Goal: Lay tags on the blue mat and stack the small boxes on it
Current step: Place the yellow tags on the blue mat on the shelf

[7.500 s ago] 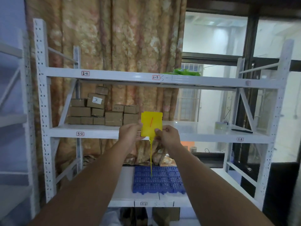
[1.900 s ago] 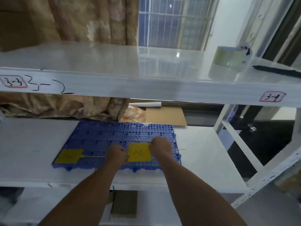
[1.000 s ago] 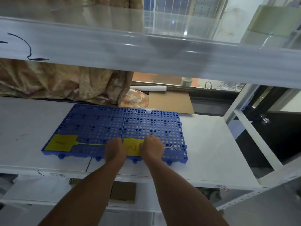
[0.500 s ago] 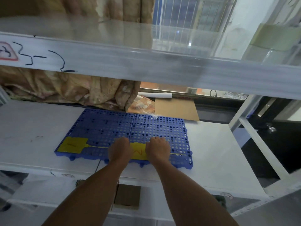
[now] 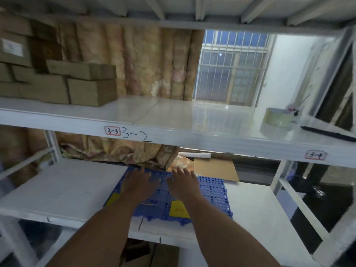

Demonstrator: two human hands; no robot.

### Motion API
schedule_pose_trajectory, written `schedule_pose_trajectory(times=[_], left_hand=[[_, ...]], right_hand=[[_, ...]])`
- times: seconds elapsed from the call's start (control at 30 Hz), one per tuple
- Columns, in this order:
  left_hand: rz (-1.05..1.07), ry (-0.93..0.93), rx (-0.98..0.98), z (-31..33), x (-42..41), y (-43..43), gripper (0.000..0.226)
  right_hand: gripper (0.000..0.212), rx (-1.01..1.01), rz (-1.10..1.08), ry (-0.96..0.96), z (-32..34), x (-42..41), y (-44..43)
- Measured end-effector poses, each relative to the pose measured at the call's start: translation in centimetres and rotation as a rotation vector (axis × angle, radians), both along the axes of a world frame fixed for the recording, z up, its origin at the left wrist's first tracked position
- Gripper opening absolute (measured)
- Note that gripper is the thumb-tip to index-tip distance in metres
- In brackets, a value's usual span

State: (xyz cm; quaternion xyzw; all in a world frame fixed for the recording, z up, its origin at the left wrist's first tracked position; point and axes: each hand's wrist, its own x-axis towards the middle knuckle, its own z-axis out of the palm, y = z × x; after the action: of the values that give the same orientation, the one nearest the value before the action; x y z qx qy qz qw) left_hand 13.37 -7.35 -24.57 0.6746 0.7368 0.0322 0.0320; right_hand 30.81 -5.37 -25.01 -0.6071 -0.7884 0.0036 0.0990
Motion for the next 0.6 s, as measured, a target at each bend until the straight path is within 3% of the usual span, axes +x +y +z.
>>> schedule_pose_trajectory(times=[0.23,0.37,0.53,0.6], left_hand=[[-0.053,-0.191,0.076,4.8,-6.1,-4.3,0.1],[-0.132,-0.189,0.122,7.4,-10.4,-8.6,0.081],[-0.16,-0.289,0.127,9.8,-18.1,-12.2,0.107],[-0.16,-0.278,0.113,11.8,-21.1,-14.4,0.101]], right_hand=[[0.065,-0.012,-0.068,-0.006,4.7,-5.4,-6.1],[0.066,-0.043,-0.122,0.0,7.3,-9.9,-10.7],[0.058,-0.027,-0.127,-0.002,11.5,-17.0,-16.5],[0.062,-0.041,-0.131,-0.014,12.9,-19.8,-18.1]])
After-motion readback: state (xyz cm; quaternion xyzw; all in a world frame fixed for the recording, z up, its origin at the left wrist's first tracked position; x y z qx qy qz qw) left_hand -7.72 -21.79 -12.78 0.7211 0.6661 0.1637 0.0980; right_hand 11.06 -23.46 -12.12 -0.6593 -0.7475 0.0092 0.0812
